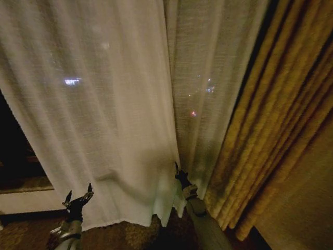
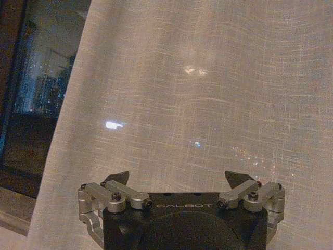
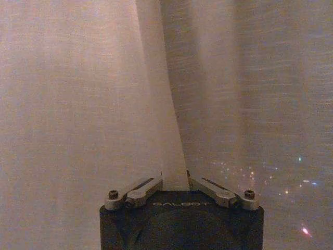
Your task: Open the curtains by pulling them apart, changing their state from closed to fully open.
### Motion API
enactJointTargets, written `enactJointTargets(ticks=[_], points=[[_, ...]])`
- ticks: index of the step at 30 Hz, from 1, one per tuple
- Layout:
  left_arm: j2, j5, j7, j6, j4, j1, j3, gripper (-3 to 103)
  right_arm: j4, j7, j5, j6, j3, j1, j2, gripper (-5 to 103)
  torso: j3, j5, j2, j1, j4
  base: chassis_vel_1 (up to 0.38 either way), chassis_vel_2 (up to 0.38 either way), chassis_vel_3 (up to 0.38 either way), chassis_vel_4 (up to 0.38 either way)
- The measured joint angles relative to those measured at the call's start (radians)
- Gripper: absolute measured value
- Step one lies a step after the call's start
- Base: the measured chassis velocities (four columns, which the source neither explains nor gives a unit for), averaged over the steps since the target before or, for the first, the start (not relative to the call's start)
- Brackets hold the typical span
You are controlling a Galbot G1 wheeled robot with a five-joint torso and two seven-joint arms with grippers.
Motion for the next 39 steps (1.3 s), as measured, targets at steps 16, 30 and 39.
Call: enactJointTargets(ticks=[16, 30, 39], points=[[0.000, 0.000, 0.000, 0.000, 0.000, 0.000, 0.000, 100, -0.019, 0.002, -0.070, 0.054, -0.014, 0.013, 0.015, 0, 0.000, -0.0005, 0.000, 0.000, -0.0001, -0.180, -0.194, 0.195, 0.179], [0.000, 0.000, 0.000, 0.000, 0.000, 0.000, 0.000, 100, -0.150, 0.092, -0.119, 0.008, 0.012, 0.122, 0.001, 0, 0.000, 0.0001, 0.000, 0.000, 0.0000, 0.022, 0.024, -0.018, -0.021], [0.000, 0.000, 0.000, 0.000, 0.000, 0.000, 0.000, 100, -0.218, 0.261, -0.152, -0.074, 0.095, 0.191, -0.039, 0, 0.000, -0.0001, 0.000, 0.000, 0.0001, 0.000, 0.000, 0.000, 0.000]])
